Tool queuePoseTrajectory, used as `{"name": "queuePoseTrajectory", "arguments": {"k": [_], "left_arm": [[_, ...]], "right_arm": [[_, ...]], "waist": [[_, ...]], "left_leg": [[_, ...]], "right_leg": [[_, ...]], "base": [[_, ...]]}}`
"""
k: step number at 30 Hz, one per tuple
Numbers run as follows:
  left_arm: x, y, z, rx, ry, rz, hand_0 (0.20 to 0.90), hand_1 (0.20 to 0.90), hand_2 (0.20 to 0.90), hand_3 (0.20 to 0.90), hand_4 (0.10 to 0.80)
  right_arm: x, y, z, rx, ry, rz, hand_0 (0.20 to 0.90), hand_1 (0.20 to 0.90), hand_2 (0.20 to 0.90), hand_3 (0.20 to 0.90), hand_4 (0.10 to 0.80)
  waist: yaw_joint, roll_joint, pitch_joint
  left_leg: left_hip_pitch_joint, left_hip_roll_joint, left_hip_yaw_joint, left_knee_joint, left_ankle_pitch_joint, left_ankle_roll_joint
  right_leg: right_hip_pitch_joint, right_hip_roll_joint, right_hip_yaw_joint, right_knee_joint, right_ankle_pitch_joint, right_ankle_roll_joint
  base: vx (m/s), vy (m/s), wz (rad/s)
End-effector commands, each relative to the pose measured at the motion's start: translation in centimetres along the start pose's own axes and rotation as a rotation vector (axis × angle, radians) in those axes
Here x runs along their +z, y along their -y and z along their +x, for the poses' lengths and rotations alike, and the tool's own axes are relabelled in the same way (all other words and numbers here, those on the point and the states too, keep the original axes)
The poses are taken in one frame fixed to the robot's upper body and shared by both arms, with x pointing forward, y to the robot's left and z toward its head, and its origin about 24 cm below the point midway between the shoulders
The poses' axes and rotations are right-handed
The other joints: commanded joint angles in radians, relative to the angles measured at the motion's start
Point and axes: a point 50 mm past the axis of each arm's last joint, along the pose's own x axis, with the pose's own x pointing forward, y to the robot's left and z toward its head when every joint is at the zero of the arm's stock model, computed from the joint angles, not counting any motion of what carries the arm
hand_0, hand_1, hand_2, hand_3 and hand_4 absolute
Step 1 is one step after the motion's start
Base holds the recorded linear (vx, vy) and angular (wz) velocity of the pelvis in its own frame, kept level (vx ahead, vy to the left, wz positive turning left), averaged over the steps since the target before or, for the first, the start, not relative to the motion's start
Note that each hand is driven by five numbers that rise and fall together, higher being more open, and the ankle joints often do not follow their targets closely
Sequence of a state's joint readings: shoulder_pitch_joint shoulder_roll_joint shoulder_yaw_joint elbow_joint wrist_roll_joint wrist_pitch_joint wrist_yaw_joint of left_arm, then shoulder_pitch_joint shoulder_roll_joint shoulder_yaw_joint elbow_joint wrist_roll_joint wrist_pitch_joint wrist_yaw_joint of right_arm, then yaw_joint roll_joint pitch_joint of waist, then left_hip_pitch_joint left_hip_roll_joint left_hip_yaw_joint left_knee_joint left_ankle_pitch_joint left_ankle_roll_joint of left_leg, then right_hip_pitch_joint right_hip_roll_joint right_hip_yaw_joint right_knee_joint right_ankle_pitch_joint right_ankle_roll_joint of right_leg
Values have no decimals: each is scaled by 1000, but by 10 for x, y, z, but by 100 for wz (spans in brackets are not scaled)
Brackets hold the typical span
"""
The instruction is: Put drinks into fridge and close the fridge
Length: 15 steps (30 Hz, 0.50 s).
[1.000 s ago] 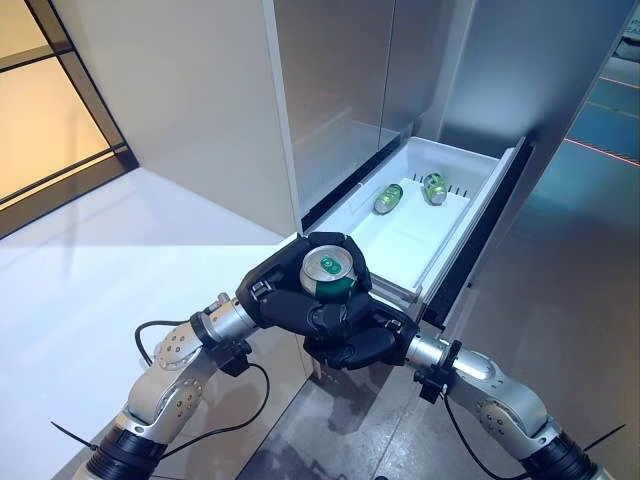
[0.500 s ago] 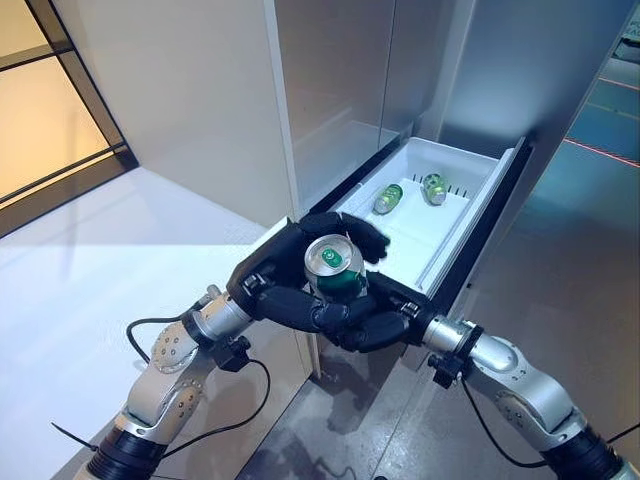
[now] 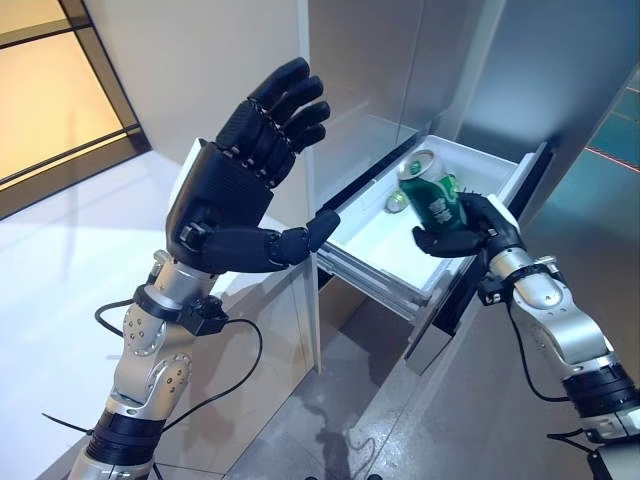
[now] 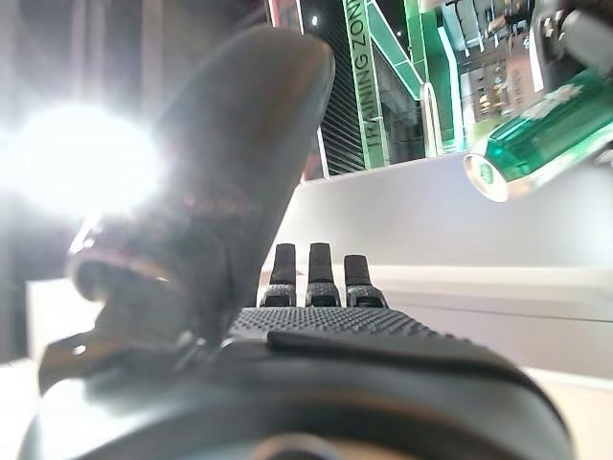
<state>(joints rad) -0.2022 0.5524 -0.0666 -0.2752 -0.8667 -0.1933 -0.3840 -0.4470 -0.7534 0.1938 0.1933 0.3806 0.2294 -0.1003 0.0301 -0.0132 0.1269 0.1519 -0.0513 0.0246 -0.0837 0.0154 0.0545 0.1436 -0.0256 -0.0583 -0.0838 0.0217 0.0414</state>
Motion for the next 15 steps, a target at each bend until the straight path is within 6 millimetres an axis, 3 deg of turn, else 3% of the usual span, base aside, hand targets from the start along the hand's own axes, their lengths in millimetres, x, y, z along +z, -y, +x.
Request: {"name": "queuePoseTrajectory", "arguments": {"k": [1, 3, 10, 15], "left_arm": [[-26, 11, 14, -124, -139, -195, 900, 900, 900, 900, 800], [-53, 26, 0, -186, -287, -339, 900, 900, 900, 900, 800], [-106, 86, -64, -354, -630, -833, 900, 900, 900, 900, 800], [-131, 102, -104, -374, -849, -850, 900, 900, 900, 900, 800]], "right_arm": [[120, 79, 7, -335, 436, -6, 300, 300, 300, 200, 100], [118, 101, 12, -402, 387, -47, 300, 300, 300, 200, 100], [122, 143, 15, -534, 318, -103, 300, 300, 300, 200, 100], [147, 165, 12, -614, 361, -133, 300, 300, 300, 200, 100]], "waist": [[24, -33, -79], [40, -30, -70], [87, -13, -28], [117, 0, 43]], "left_leg": [[-12, -28, -49, 83, -95, -1], [-17, -28, -61, 93, -99, 0], [-48, -27, -86, 119, -109, 5], [-160, -27, -97, 164, -95, 7]], "right_leg": [[-42, 29, -38, 150, -84, -8], [-43, 25, -50, 162, -89, -9], [-59, 21, -76, 192, -115, -22], [-154, 25, -93, 231, -115, -36]], "base": [[109, -14, 24], [152, -13, 16], [96, -30, 17], [-154, -61, 28]]}}
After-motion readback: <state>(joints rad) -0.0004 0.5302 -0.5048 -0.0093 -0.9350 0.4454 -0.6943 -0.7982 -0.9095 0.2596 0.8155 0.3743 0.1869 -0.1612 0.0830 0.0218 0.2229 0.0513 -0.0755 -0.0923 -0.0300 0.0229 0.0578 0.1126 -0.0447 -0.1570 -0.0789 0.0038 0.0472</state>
